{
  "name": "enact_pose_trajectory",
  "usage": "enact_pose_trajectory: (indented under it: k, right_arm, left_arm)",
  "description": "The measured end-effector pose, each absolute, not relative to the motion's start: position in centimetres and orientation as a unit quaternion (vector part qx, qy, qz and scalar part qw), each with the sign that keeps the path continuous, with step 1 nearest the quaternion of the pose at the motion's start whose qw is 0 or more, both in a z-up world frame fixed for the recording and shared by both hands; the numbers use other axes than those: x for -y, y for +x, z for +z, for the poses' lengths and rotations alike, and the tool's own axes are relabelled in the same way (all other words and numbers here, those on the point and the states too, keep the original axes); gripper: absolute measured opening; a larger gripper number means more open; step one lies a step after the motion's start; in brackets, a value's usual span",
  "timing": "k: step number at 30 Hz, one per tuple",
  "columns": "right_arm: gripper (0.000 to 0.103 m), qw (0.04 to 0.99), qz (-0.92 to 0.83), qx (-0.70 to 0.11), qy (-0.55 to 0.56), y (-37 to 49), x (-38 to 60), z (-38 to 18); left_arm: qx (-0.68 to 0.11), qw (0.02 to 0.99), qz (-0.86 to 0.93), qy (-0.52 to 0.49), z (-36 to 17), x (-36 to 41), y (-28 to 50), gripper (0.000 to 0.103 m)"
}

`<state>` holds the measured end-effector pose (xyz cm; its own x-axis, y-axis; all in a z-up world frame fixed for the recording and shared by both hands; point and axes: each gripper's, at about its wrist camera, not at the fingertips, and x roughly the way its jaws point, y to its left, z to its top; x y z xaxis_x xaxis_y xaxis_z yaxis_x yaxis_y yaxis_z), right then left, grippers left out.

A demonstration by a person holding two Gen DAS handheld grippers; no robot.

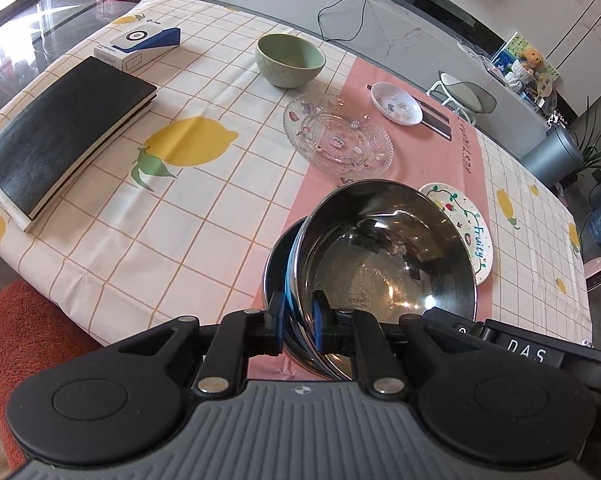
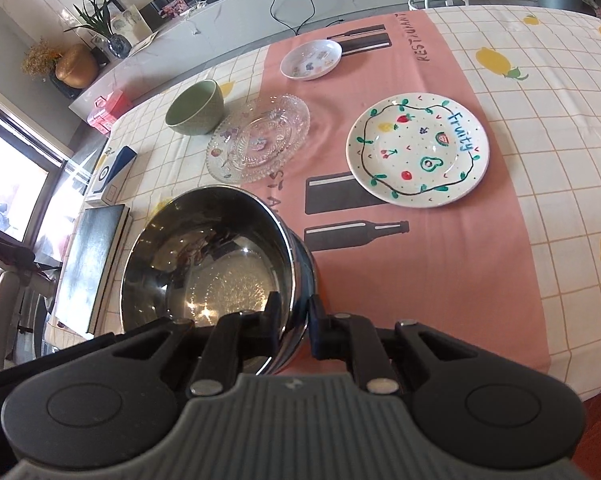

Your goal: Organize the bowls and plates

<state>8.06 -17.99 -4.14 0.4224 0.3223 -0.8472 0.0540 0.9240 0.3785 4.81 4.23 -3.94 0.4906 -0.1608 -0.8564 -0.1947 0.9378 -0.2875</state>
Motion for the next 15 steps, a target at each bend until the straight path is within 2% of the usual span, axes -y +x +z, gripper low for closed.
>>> enact_pose_trajectory:
  k: [12,15]
  right_arm:
    - [0.011,0.824,0.078,-0.539,0.157,8.81,17.3,-4.79]
    - [0.01,0.825,0.076,-0.54,0.152,9.05,17.11,-5.02]
  left_arm:
    - [-0.517,0.841,0.012,-0.162,-4.34,-3.9,5.34,0.015]
    - [-0.516,0.842,0.017,-0.154,-4.35,-3.73,5.59,0.019]
